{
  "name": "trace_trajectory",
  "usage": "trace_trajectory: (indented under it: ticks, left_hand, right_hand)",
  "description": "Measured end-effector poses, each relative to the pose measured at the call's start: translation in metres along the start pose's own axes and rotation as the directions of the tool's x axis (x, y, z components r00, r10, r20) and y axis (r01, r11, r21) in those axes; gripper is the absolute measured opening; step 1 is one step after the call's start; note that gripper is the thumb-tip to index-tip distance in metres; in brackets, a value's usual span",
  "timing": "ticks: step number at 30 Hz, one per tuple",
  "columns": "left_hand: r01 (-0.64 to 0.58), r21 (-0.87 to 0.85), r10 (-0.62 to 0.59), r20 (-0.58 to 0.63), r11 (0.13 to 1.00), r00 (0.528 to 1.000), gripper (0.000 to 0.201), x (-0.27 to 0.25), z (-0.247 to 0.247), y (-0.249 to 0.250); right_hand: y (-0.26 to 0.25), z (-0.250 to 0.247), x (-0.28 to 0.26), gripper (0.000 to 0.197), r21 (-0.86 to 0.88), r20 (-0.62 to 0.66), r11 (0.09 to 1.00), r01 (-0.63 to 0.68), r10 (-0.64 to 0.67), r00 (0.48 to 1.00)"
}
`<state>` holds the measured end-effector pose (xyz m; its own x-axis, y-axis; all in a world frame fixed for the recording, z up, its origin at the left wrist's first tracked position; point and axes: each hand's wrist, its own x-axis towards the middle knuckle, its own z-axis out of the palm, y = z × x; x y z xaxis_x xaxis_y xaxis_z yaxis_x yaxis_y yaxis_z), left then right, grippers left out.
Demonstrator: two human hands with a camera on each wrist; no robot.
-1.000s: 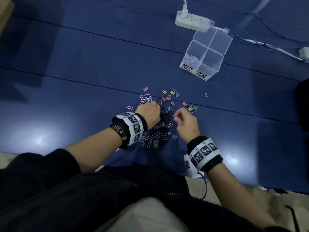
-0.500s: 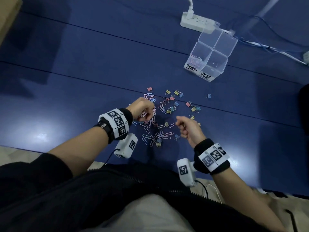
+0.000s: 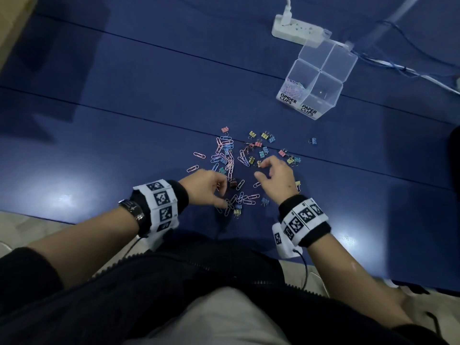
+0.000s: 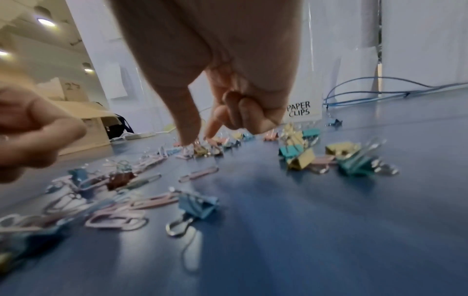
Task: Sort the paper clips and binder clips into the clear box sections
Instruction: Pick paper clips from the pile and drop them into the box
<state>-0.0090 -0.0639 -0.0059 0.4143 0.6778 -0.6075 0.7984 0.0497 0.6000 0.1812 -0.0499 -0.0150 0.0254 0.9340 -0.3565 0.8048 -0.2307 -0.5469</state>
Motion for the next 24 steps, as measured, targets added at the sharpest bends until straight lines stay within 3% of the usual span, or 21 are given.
trace_trajectory:
  ticks: [3,5,9,14,19,24]
  left_hand:
    - [-0.056,0.420,0.011,0.109,0.906,0.994,0.049,-0.009,0.005,0.002]
    - [-0.055,0.503,0.005,0.100,0.863,0.995,0.061,-0.007,0.008,0.001]
    - [-0.046,0.461,0.011,0.079,0.886,0.997,0.053,-0.002,0.010,0.000]
    - [-0.095,0.499,0.111,-0.002,0.861,0.994,0.025,0.001,0.012,-0.005]
    - [-0.108,0.554,0.158,-0.042,0.826,0.987,0.025,0.002,0.015,-0.008]
    - [-0.130,0.542,0.200,-0.072,0.830,0.977,0.021,0.004,0.014,-0.007]
  right_hand:
    - [0.007,-0.002,-0.017,0.041,-0.104,0.190,0.993,0.063,-0.043,0.981]
    - [0.011,0.000,-0.024,0.056,-0.173,0.242,0.982,0.080,-0.036,0.970]
    - [0.011,0.005,-0.026,0.055,-0.204,0.251,0.974,0.098,-0.045,0.967]
    - [0.016,0.010,-0.024,0.026,-0.117,0.244,0.981,0.155,-0.123,0.962]
    - [0.019,0.013,-0.027,0.013,-0.178,0.239,0.956,0.232,-0.186,0.953]
    - [0.011,0.014,-0.029,0.006,-0.267,0.271,0.933,0.239,-0.165,0.948]
